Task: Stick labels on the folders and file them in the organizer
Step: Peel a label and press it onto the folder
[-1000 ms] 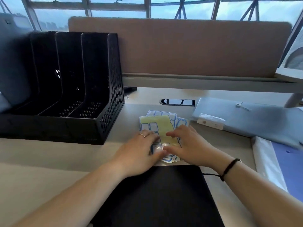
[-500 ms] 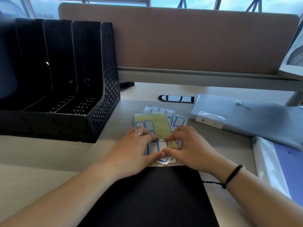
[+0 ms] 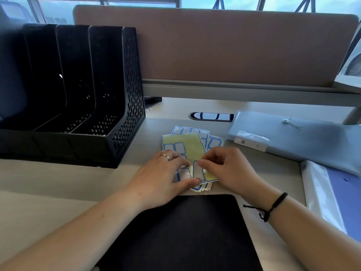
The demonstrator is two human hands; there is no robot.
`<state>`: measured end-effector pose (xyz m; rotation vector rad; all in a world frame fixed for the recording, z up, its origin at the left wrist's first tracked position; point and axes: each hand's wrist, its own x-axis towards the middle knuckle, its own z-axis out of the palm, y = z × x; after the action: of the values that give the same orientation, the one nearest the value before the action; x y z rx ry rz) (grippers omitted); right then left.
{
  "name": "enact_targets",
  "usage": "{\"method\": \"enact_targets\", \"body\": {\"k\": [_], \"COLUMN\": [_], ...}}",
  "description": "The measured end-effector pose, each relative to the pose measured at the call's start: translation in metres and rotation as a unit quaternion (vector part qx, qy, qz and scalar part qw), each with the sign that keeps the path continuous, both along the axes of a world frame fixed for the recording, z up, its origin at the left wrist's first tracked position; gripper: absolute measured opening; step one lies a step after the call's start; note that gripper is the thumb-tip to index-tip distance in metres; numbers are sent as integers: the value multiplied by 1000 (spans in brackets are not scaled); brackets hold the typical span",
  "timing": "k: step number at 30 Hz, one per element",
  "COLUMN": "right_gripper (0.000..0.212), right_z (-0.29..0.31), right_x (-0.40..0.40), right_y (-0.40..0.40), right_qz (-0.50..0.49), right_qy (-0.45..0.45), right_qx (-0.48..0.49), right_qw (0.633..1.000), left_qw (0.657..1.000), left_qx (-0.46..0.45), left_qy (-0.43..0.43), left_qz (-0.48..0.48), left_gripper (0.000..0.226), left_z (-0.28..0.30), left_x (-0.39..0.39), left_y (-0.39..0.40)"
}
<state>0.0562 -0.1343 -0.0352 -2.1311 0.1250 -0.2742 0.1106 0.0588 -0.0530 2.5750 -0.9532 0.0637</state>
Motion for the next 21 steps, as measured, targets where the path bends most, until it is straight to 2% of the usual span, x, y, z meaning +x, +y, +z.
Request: {"method": "enact_targets", "body": {"k": [4, 9, 14, 17, 19, 21], "right_gripper": [9, 10, 12, 13, 14, 11], "right_z": [4, 8, 37, 62, 74, 77], "right_x": [1, 0, 4, -4, -18, -35], "right_y": [-4, -2, -6, -6, -6, -8], "right_qz": [-30, -36, -79, -63, -51, -42], "right_qy": [19, 25, 30, 27, 26, 35], "right_qx": [96, 114, 113, 108, 130, 187], "right_qw": [995, 993, 990, 992, 990, 981], "left_qw": [1000, 1000, 999, 990, 960, 923], "left_qx": [19, 26, 25, -126, -252, -334], "left_qy": [6, 13, -36, 49, 108, 181], "left_qz": [3, 6, 29, 48, 56, 56], "left_gripper": [75, 76, 73, 56, 44, 35], "left_z": [3, 8, 40, 73, 86, 91], "left_x": [-1, -5, -10, -26, -39, -50], "left_y": [0, -1, -9, -14, -18, -21]}}
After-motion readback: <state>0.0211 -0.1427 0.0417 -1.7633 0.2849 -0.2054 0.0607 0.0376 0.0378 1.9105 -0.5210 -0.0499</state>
